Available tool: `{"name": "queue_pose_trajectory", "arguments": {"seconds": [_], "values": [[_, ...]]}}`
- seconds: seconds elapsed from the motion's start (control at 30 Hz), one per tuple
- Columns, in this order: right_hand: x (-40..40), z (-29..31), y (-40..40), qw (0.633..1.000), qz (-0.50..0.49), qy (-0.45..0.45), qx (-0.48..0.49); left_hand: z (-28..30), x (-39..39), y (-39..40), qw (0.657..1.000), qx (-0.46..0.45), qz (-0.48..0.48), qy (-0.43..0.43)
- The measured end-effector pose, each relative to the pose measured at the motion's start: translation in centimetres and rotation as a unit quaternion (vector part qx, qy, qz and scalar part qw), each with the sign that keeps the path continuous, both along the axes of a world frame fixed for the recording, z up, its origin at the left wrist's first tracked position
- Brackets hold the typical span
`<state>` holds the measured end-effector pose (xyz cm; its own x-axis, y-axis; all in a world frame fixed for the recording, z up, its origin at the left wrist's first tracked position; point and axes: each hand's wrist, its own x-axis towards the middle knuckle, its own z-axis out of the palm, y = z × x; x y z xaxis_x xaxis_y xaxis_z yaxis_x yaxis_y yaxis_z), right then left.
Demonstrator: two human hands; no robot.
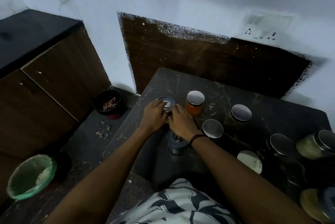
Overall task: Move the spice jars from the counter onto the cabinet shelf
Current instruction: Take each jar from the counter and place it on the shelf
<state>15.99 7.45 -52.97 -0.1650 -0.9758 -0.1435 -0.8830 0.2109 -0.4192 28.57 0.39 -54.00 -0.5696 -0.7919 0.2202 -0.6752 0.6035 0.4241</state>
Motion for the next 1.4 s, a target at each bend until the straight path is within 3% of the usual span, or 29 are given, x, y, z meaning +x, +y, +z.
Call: {"name": "queue_pose_trajectory", "arguments": {"seconds": [0.2, 0.37, 0.57, 0.8, 0.93, 1.07, 1.17, 1.27, 1.4], "values": [[-0.8, -0.3, -2.5, 0.998, -0.017, -0.051, 0.040, -1.1, -0.8, -2.6, 0.985, 0.135, 0.079, 0.078], [-0.9, -0.9, -4.0, 0.993, -0.043, -0.085, 0.074, -2.0, -2.0, -3.5, 0.922, 0.323, 0.130, 0.169], [-0.8, -2.1, -4.9, 0.993, -0.055, -0.106, -0.005, -2.5, -2.4, -3.4, 0.887, 0.340, 0.189, 0.249], [-1.7, -0.8, -6.1, 0.954, -0.075, -0.236, -0.170, -0.5, -2.5, -3.7, 0.842, 0.316, 0.244, 0.363], [-3.7, 1.4, -6.6, 0.893, -0.082, -0.389, -0.211, 1.1, -1.9, -4.0, 0.834, 0.289, 0.216, 0.416], [-4.8, 3.3, -6.5, 0.766, -0.135, -0.600, -0.188, 3.1, -2.1, -4.1, 0.815, 0.317, 0.150, 0.461], [-5.3, 4.2, -6.0, 0.713, -0.164, -0.654, -0.195, 4.5, -2.6, -3.4, 0.797, 0.335, 0.104, 0.492], [-4.9, 4.8, -5.3, 0.657, -0.184, -0.706, -0.189, 5.2, -3.1, -2.4, 0.748, 0.409, 0.070, 0.519], [-3.7, 5.6, -3.8, 0.632, -0.208, -0.728, -0.164, 5.3, -3.6, -0.9, 0.697, 0.481, 0.043, 0.530]]}}
